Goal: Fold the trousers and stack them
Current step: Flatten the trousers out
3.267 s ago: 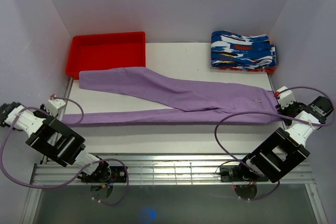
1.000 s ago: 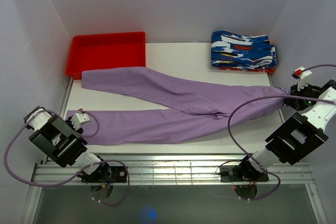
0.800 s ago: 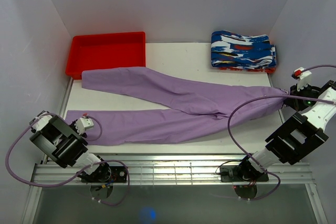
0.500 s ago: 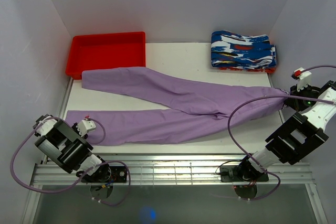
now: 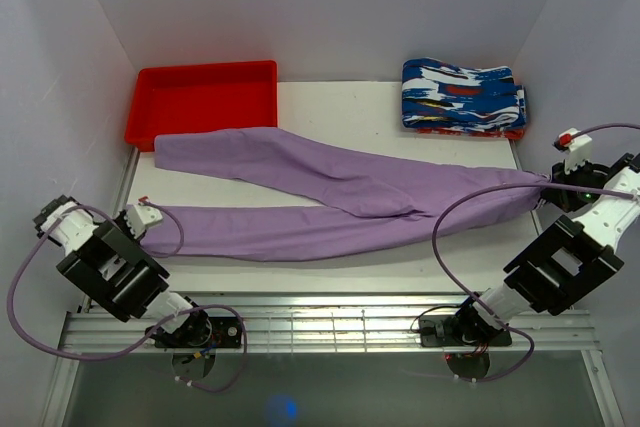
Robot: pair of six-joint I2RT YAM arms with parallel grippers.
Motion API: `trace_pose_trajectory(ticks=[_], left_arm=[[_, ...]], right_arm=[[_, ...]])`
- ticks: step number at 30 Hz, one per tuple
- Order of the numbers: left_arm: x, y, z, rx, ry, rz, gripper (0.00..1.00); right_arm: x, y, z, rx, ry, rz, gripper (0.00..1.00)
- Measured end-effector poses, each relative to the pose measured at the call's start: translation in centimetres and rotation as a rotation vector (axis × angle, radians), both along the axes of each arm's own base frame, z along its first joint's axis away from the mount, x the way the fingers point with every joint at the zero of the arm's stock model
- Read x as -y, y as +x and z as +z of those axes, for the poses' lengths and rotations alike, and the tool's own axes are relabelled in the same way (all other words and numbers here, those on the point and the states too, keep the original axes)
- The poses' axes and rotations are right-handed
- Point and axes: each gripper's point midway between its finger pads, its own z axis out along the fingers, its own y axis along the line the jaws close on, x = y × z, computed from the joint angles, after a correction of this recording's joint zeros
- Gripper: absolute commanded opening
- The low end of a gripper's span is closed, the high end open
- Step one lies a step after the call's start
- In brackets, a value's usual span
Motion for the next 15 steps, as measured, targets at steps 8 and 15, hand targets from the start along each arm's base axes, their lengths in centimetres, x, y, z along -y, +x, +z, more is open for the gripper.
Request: trace_pose_trajectory(ticks=[8,15], left_arm=[[-2.7,1.4,7.8,0.232,-0.017,0.146,0.0],[-2.3,4.3,11.9,0.355,-0.126,0.202,0.0]], right_arm=[[1.3,-3.0,1.9,0.09,-0.016,-0.083,0.08],[0.7,-1.3,3.5,0.157,0.023,-0.081,0.08]])
